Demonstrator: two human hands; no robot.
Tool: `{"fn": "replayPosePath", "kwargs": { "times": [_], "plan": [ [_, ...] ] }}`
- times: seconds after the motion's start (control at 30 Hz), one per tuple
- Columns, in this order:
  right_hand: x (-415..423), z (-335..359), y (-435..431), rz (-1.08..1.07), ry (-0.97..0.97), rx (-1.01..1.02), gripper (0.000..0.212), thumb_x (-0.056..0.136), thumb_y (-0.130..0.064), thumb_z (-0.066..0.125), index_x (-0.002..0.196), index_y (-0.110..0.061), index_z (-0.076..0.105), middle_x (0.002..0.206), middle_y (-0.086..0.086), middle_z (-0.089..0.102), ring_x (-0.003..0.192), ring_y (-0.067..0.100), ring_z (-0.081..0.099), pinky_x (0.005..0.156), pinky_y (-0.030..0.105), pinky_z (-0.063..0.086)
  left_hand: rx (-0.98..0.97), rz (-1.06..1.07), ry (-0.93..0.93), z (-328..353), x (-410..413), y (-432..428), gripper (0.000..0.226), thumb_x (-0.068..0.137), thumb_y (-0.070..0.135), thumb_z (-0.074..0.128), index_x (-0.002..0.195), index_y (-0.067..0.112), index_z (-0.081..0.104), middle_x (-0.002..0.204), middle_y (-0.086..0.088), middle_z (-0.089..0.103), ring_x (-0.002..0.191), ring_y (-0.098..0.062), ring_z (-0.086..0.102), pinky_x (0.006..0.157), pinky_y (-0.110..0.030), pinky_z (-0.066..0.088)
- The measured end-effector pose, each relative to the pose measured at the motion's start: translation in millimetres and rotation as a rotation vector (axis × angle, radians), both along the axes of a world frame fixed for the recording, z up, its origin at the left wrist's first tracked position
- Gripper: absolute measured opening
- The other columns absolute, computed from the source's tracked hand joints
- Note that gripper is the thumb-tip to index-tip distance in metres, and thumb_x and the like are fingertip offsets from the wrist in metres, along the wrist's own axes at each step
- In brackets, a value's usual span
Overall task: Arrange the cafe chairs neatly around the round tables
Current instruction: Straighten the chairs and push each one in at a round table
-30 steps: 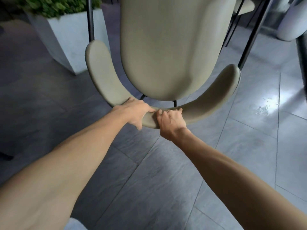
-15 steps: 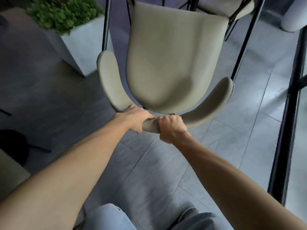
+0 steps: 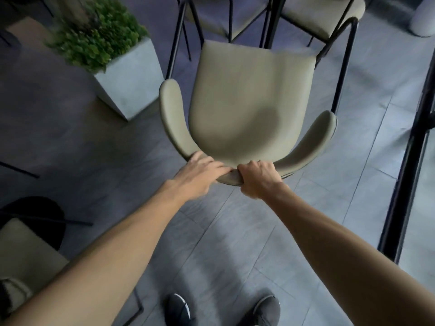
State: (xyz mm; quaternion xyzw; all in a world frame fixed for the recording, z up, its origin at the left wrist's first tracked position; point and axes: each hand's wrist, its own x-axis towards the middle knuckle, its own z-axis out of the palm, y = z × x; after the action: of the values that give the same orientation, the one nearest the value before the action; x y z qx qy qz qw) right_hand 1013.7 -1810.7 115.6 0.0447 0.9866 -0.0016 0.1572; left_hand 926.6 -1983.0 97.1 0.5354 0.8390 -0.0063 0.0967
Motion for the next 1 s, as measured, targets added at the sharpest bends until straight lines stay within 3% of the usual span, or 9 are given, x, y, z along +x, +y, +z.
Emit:
{"fn": "replayPosePath", "kwargs": {
  "times": [0.2, 0.37, 0.5, 0.6, 0.73, 0.9, 1.0],
  "plan": [
    [-37, 1, 35, -0.045, 0.273, 0.077, 0.015, 0.081, -0.02, 0.055, 0.096, -0.02, 0.06, 0.09, 0.003, 0.069, 0.087, 0.027, 0.064, 0.082, 0.037, 0.037, 0.174, 0.084, 0.045, 10, -42, 38, 0.049, 0.09, 0.01, 0.063, 0.133, 0.028, 0.051, 0.125, 0.01, 0.062, 0.113, -0.019, 0.054, 0.103, -0.041, 0.031],
    [-58, -7, 65, -0.022, 0.408, 0.083, 0.035, 0.062, -0.019, 0.076, 0.09, -0.014, 0.056, 0.083, 0.004, 0.063, 0.082, 0.029, 0.055, 0.084, 0.042, 0.037, 0.172, 0.139, 0.083, 16, -74, 67, 0.048, 0.09, 0.008, 0.059, 0.132, 0.029, 0.05, 0.122, 0.007, 0.058, 0.115, -0.02, 0.05, 0.101, -0.039, 0.028],
    [-78, -3, 81, -0.019, 0.466, 0.013, 0.024, 0.065, -0.011, 0.064, 0.087, -0.014, 0.054, 0.083, 0.004, 0.06, 0.081, 0.03, 0.051, 0.085, 0.041, 0.037, 0.169, 0.185, 0.103, 19, -98, 85, 0.048, 0.088, 0.007, 0.059, 0.129, 0.031, 0.052, 0.116, 0.005, 0.057, 0.109, -0.023, 0.049, 0.097, -0.038, 0.029],
    [-97, 0, 94, -0.03, 0.481, -0.016, 0.017, 0.072, -0.016, 0.059, 0.089, -0.014, 0.055, 0.085, 0.004, 0.06, 0.084, 0.03, 0.051, 0.087, 0.041, 0.037, 0.171, 0.181, 0.087, 21, -120, 98, 0.043, 0.091, 0.015, 0.063, 0.129, 0.033, 0.051, 0.115, 0.005, 0.057, 0.106, -0.023, 0.05, 0.095, -0.038, 0.029],
    [-133, 5, 115, -0.046, 0.453, 0.009, 0.023, 0.077, -0.019, 0.056, 0.099, -0.014, 0.056, 0.095, 0.005, 0.059, 0.09, 0.031, 0.051, 0.093, 0.042, 0.035, 0.204, 0.166, 0.098, 26, -154, 122, 0.038, 0.091, 0.018, 0.064, 0.126, 0.029, 0.052, 0.111, 0.002, 0.056, 0.103, -0.024, 0.051, 0.094, -0.04, 0.03],
    [-168, 8, 124, -0.118, 0.459, 0.116, 0.03, 0.077, -0.006, 0.044, 0.106, -0.009, 0.052, 0.1, 0.013, 0.052, 0.094, 0.036, 0.049, 0.109, 0.055, 0.028, 0.248, 0.152, 0.134, 29, -195, 149, 0.035, 0.088, 0.019, 0.066, 0.12, 0.024, 0.052, 0.107, -0.001, 0.054, 0.096, -0.027, 0.05, 0.089, -0.041, 0.031],
    [-190, 12, 131, -0.181, 0.419, 0.117, 0.033, 0.078, -0.007, 0.041, 0.109, -0.009, 0.051, 0.103, 0.012, 0.053, 0.1, 0.036, 0.049, 0.114, 0.056, 0.023, 0.249, 0.14, 0.124, 30, -217, 162, 0.034, 0.089, 0.019, 0.066, 0.119, 0.022, 0.051, 0.108, -0.003, 0.053, 0.098, -0.028, 0.049, 0.089, -0.042, 0.03]
  ]
}}
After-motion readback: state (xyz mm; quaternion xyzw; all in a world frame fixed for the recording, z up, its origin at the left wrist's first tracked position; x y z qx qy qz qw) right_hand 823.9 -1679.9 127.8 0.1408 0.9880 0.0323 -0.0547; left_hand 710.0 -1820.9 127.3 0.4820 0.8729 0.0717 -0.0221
